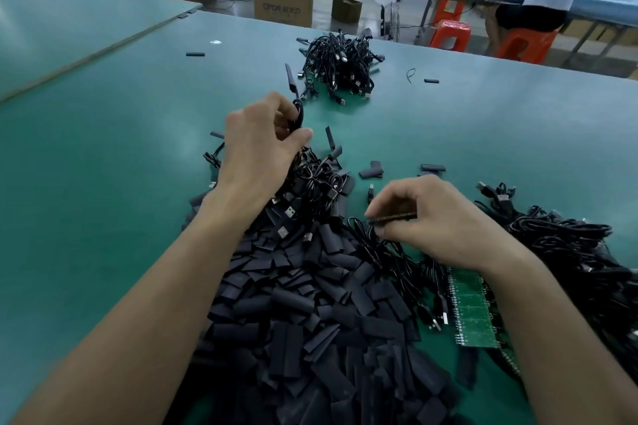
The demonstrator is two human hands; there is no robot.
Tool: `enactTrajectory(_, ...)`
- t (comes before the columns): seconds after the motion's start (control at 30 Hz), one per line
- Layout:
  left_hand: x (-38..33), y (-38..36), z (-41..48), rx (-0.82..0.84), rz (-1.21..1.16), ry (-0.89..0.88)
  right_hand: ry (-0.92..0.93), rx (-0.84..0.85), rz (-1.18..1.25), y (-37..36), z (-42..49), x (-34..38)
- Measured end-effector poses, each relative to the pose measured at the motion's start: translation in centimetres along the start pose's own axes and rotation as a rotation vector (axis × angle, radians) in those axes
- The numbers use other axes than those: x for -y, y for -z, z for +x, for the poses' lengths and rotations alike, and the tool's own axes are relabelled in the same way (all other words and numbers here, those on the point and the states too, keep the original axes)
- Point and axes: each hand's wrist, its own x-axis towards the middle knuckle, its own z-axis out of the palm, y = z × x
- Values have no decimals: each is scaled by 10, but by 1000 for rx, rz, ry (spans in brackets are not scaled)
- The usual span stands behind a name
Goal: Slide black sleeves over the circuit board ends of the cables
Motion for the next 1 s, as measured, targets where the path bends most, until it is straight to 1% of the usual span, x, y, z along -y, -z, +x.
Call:
enactTrajectory(0.1, 5, -4, 9, 77, 170, -21, 12, -121, 32, -3, 1, -4)
enactTrajectory(0.17, 7, -7, 11, 153, 301, 2, 23, -172, 51, -5, 2, -6)
enactTrajectory(0.23, 7, -12, 10, 213, 435, 38, 38, -197, 57, -6, 2, -7)
enactTrajectory(0.3, 6, -16, 8, 240, 507, 58, 48, -196, 77, -7, 2, -8)
enactTrajectory(0.37, 6, -20, 6, 216, 517, 43, 47, -199, 93, -6, 1, -10)
enactTrajectory(0.47, 5, -22, 0, 82, 522, -74, 48, -217, 136, -6, 2, -11)
enactTrajectory(0.53, -2, -22, -4, 20, 412, -173, 48, -229, 170, -5, 4, -12)
enactTrajectory(0.57, -7, -21, -5, 58, 285, -195, 45, -230, 189, -5, 4, -13)
enactTrajectory(0.6, -13, -20, -6, 158, 108, -193, 43, -226, 211, -5, 5, -13)
enactTrajectory(0.67, -23, -14, -9, 485, -261, -115, 45, -213, 262, -4, 6, -14)
enactTrajectory(0.7, -26, -12, -11, 627, -373, -78, 55, -210, 286, -3, 6, -14)
enactTrajectory(0.73, -27, -11, -14, 721, -431, -61, 69, -207, 311, -2, 6, -14)
enactTrajectory(0.77, -28, -12, -17, 768, -458, -53, 82, -202, 335, -2, 6, -14)
enactTrajectory(1.0, -23, -21, -25, 762, -590, -27, 115, -153, 380, -3, 9, -16)
